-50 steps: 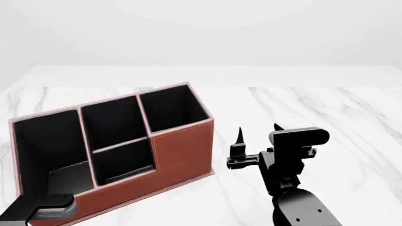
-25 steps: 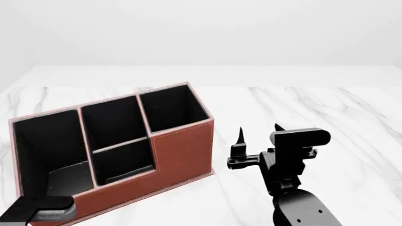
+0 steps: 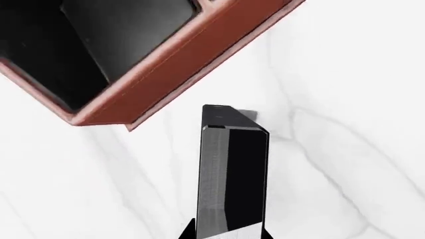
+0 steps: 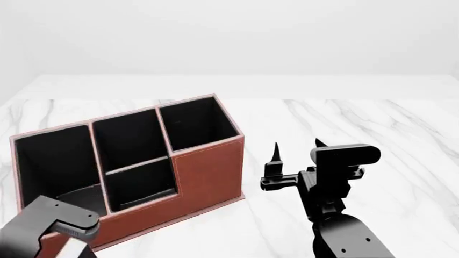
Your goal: Pick up the book and place it in the front compartment of the caddy.
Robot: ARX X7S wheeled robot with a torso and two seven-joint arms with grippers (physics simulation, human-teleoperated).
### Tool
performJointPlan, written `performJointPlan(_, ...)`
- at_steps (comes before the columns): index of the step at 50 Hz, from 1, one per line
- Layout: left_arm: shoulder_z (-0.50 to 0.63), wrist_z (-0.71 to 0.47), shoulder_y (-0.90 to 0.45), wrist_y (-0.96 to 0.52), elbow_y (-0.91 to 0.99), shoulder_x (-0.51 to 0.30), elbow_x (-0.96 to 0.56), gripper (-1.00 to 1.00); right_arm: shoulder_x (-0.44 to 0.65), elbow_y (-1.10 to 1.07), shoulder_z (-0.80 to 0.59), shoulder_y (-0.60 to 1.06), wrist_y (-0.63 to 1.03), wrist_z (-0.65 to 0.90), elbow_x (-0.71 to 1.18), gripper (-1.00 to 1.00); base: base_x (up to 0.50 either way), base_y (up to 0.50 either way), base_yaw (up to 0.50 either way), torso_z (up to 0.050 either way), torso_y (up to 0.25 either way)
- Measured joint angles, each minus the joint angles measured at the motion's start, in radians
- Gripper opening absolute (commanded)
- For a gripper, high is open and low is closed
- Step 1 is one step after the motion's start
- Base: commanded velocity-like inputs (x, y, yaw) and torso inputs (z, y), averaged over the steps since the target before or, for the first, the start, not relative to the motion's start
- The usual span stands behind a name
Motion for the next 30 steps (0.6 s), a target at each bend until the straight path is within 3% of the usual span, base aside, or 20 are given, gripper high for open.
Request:
performJointPlan(9, 0.136, -0.124, -0.25, -0.08, -0.032, 0.07, -0.139, -1.0, 0.002, 0.002, -0.002, 0.003, -0.002, 0.003, 0.003, 1.0, 0.0, 0.0, 0.0, 0.0, 0.0)
performJointPlan(20, 0.346, -0.173, -0.6, -0.195, -0.105, 0.179, -0.252, -1.0, 0.003, 0.004, -0.007, 0.006, -0.005, 0.007, 0.005, 1.0, 0.0, 0.0, 0.0, 0.0, 0.001)
performJointPlan(25, 0.486, -0.115, -0.799, -0.256, -0.158, 0.241, -0.236, -1.0, 0.004, 0.005, -0.008, 0.01, -0.004, 0.01, 0.007, 1.0, 0.0, 0.0, 0.0, 0.0, 0.002)
performJointPlan(30, 0.633, 0.048, -1.007, -0.291, -0.198, 0.301, -0.148, -1.0, 0.004, 0.008, -0.008, 0.014, -0.003, 0.012, 0.01, 1.0, 0.0, 0.0, 0.0, 0.0, 0.0)
